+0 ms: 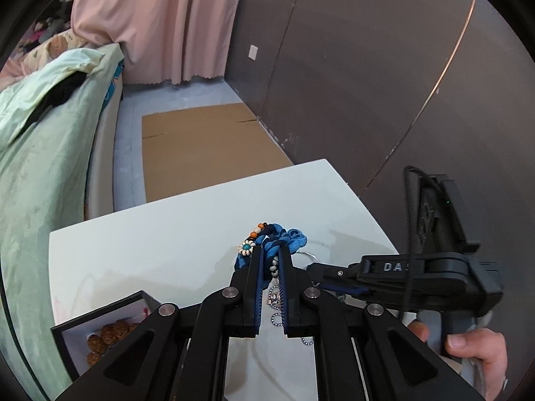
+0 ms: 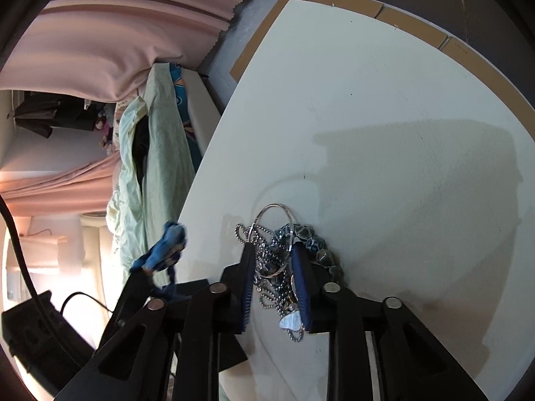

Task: Organize jewelry
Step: 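Lift the blue strand toward the box with the left tool while the right tool grasps the silver chain, then lower the blue strand into the black box and open the left tool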

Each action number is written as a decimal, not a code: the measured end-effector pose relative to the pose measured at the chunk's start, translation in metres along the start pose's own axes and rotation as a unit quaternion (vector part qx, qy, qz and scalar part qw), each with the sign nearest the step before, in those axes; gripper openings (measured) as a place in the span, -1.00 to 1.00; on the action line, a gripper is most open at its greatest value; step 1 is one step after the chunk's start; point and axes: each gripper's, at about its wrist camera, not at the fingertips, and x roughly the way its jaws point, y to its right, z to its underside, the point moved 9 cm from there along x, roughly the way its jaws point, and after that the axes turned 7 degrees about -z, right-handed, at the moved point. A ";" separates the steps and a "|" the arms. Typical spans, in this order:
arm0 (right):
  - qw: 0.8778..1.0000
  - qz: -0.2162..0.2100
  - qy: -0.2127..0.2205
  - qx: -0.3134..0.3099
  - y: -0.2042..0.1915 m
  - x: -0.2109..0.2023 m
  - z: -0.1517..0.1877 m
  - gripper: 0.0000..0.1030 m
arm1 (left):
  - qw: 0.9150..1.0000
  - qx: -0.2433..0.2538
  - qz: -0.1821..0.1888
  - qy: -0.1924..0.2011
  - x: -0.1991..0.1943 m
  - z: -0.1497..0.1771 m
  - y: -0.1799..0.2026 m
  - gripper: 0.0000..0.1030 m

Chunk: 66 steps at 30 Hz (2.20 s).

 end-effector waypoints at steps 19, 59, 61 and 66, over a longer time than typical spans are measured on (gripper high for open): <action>0.995 -0.039 0.028 -0.082 -0.064 -0.038 0.030 -0.92 | 0.998 -0.035 -0.019 0.041 -0.055 -0.006 -0.040 -0.83; 0.975 -0.105 -0.027 -0.193 -0.146 0.003 0.109 -0.92 | 0.991 -0.118 -0.049 0.027 -0.105 0.029 -0.117 0.32; 0.973 -0.118 -0.037 -0.193 -0.152 0.012 0.114 -0.92 | 0.991 -0.122 -0.052 0.026 -0.105 0.031 -0.121 0.32; 0.974 -0.098 -0.070 -0.191 -0.152 0.035 0.126 -0.51 | 0.989 -0.134 -0.055 0.028 -0.110 0.033 -0.129 0.32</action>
